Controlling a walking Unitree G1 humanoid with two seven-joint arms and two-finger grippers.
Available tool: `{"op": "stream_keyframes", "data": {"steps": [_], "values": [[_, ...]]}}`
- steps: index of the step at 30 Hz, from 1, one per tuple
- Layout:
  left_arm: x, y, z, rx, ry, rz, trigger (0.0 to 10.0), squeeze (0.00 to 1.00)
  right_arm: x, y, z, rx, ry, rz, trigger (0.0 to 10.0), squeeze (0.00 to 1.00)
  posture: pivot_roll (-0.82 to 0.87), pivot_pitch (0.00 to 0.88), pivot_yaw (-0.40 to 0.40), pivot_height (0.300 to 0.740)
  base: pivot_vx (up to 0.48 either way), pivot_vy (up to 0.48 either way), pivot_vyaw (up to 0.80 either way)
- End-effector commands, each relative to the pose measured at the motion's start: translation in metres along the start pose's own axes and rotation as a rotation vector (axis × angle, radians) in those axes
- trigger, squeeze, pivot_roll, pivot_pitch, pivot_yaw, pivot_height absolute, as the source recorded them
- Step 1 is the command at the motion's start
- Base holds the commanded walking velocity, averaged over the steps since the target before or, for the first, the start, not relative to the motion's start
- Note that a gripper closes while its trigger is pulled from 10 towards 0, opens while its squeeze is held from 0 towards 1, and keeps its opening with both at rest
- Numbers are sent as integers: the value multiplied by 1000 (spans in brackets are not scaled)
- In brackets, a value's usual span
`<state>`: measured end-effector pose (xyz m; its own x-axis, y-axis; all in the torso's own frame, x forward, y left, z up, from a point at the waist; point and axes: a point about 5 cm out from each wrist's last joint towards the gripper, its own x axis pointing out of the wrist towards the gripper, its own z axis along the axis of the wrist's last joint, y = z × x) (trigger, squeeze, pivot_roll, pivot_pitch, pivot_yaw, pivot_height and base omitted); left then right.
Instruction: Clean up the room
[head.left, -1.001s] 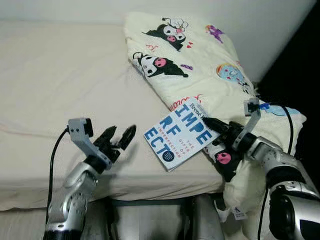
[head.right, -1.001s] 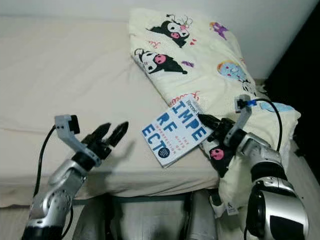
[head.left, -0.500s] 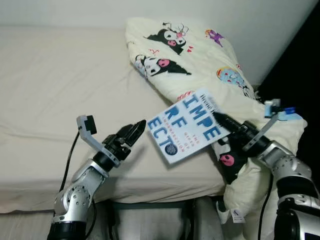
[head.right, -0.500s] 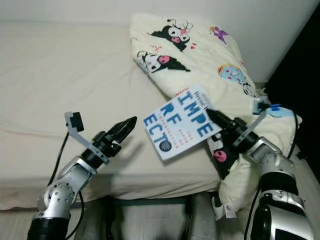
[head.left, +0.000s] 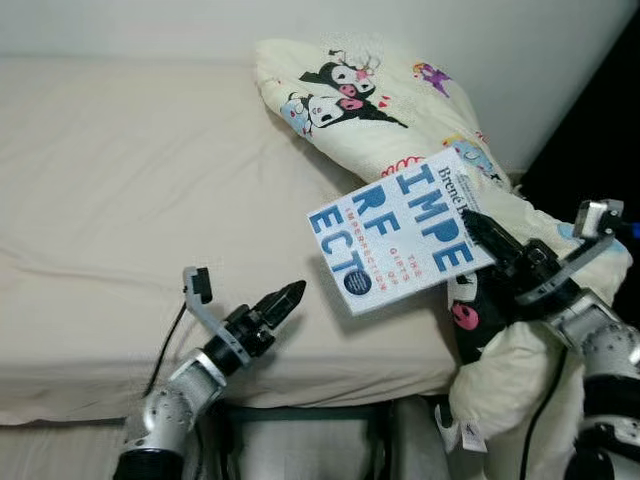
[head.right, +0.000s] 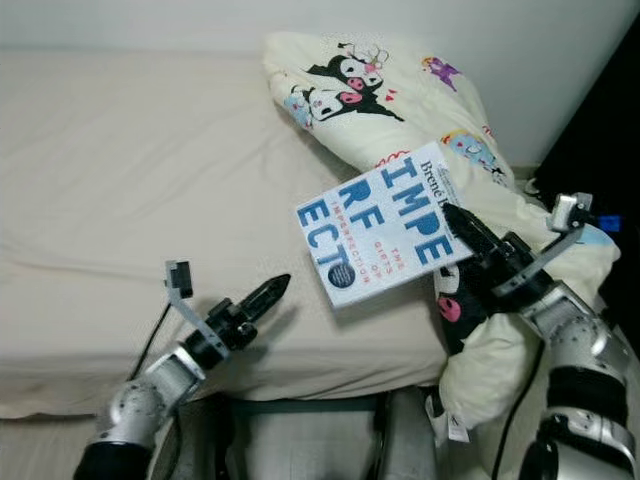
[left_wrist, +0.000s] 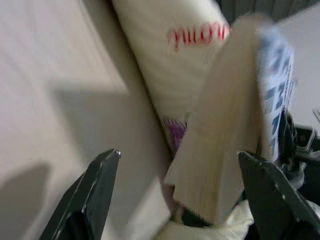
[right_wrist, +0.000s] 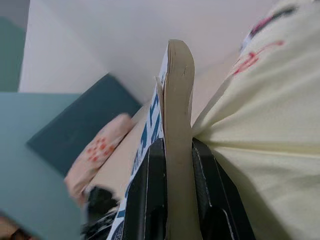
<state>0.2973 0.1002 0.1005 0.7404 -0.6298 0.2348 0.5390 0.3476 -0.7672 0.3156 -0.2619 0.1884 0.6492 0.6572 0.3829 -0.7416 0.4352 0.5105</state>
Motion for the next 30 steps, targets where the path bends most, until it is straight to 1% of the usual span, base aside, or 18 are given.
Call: {"op": "stream_keyframes", "data": {"steps": [1,4,7,8,9,13,14,17,18,19,20,21,22,23,25,27,29,30], "values": [[5,-2,-9,-23,12,-14,10000,0,3,9,9,-31,-23,78,0,0,-16,154,-48,530,0,0,0],[8,-5,-9,-37,9,-37,10000,0,3,9,8,-30,-21,72,0,0,-16,154,-48,530,0,0,0],[25,-22,-6,-97,-33,-169,10000,0,2,10,8,-29,-6,57,0,0,-19,161,-50,530,0,0,0],[25,-22,-6,-97,-33,-169,10000,0,2,10,8,-29,-6,57,0,0,-19,161,-50,530,0,0,0],[29,-28,-5,-117,-44,-213,10000,0,2,11,9,-30,-1,51,0,0,-21,163,-49,530,0,0,0],[31,-38,-3,-156,-49,-313,10000,0,1,12,9,-31,5,43,0,0,-24,164,-46,530,0,0,0],[31,-38,-3,-156,-49,-313,10000,0,1,12,9,-31,5,43,0,0,-24,164,-46,530,0,0,0],[19,-32,0,-175,-38,-345,10000,0,-1,13,11,-33,4,41,0,0,-27,167,-45,530,0,0,0],[12,-26,2,-175,-30,-337,10000,0,-1,13,12,-35,2,39,0,0,-27,167,-45,530,0,0,0],[12,-26,2,-175,-30,-337,10000,0,-1,13,12,-35,2,39,0,0,-27,167,-45,530,0,0,0],[5,-20,4,-175,-26,-324,10000,0,-2,13,13,-37,1,39,0,0,-27,167,-45,530,0,0,0],[5,-20,4,-175,-26,-324,10000,0,-2,13,13,-37,1,39,0,0,-27,167,-45,530,0,0,0],[-4,-13,7,-181,-30,-305,10000,0,-2,13,13,-38,0,38,0,0,-27,167,-45,530,0,0,0],[-4,-13,7,-181,-30,-305,10000,0,-2,13,13,-38,0,38,0,0,-27,167,-45,530,0,0,0],[-20,-1,16,-212,-74,-274,10000,0,-2,14,15,-41,-1,37,0,0,-26,161,-45,530,0,0,0],[-20,-1,16,-212,-74,-274,10000,0,-2,14,15,-41,-1,37,0,0,-26,161,-45,530,0,0,0],[-28,2,24,-237,-114,-279,10000,0,-2,14,15,-43,2,35,0,0,-23,159,-47,530,0,0,0],[-28,2,24,-237,-114,-279,10000,0,-2,14,15,-43,2,35,0,0,-23,159,-47,530,0,0,0]]}}
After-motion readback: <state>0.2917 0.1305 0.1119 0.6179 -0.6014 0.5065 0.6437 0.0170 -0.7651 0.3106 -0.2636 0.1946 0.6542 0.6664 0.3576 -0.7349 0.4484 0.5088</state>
